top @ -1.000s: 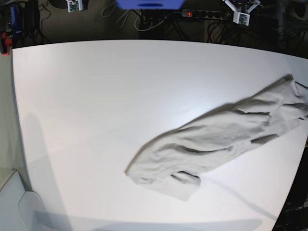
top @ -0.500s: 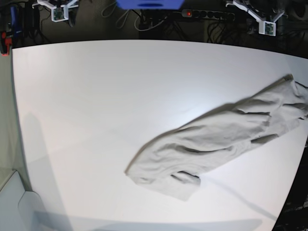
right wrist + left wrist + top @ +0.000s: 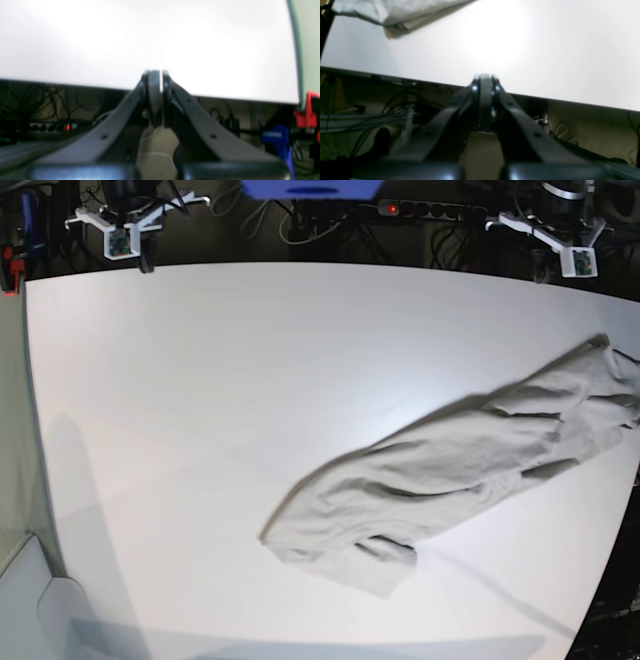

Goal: Layout the t-shirt on the table in an organized manner, then fold the t-shirt properly
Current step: 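Raise both grippers from rest and open them above the table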

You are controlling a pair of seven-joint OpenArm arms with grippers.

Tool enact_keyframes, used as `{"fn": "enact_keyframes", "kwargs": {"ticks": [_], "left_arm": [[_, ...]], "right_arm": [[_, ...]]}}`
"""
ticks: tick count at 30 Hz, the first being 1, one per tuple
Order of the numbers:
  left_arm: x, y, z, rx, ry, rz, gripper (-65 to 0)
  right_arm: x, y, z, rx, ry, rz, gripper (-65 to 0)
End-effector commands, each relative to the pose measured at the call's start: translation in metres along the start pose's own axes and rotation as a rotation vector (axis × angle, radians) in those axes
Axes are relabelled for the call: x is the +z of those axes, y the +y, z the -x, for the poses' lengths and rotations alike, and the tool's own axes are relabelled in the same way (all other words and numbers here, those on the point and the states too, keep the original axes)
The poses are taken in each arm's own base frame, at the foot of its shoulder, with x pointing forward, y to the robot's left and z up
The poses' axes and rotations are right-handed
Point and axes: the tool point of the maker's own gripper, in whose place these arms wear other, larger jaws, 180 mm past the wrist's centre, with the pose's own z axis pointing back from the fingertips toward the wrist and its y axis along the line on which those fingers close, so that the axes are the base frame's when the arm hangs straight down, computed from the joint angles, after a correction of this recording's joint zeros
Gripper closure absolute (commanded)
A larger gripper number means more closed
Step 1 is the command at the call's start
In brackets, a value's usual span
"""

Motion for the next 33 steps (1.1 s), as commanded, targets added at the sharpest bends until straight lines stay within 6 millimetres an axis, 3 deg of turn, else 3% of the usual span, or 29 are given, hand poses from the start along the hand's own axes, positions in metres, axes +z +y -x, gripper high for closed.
{"fn": "enact_keyframes", "kwargs": {"ticks": [1, 4, 9, 12, 18, 22, 24, 29, 31, 33], "left_arm": [[0.001, -0.001, -0.01, -0.005, -0.035, 0.005, -0.5], [-0.003, -0.003, -0.015, 0.001, -0.046, 0.008, -0.5], [-0.018, -0.009, -0.006, 0.058, 0.06, -0.005, -0.5], [-0.023, -0.001, -0.003, 0.118, 0.104, -0.051, -0.5], [-0.029, 0.014, -0.011, 0.2, 0.099, -0.123, -0.5], [-0.03, 0.024, -0.018, 0.193, 0.079, -0.145, -1.6], [-0.028, 0.032, -0.019, 0.194, 0.072, -0.166, -6.3], [-0.029, 0.046, -0.032, 0.204, 0.031, -0.204, -32.3], [-0.033, 0.045, -0.039, 0.21, 0.012, -0.201, -37.0], [-0.034, 0.046, -0.044, 0.211, 0.0, -0.201, -37.5]], "right_arm": [[0.002, -0.002, -0.008, 0.005, -0.031, 0.003, -0.9], [-0.003, -0.003, -0.015, 0.003, -0.054, 0.007, -3.1], [-0.009, -0.003, -0.024, 0.004, -0.081, 0.007, -11.5], [-0.011, -0.003, -0.029, 0.005, -0.098, 0.008, -14.3], [-0.013, -0.004, -0.032, 0.019, -0.107, -0.001, -15.2], [-0.014, 0.006, -0.032, 0.041, -0.107, -0.068, -15.2], [-0.013, 0.007, -0.032, 0.043, -0.107, -0.075, -15.2], [-0.018, 0.006, -0.038, 0.038, -0.125, -0.068, -15.2], [-0.02, 0.006, -0.043, 0.036, -0.139, -0.064, -15.2], [-0.023, 0.007, -0.046, 0.018, -0.143, -0.057, -15.2]]}}
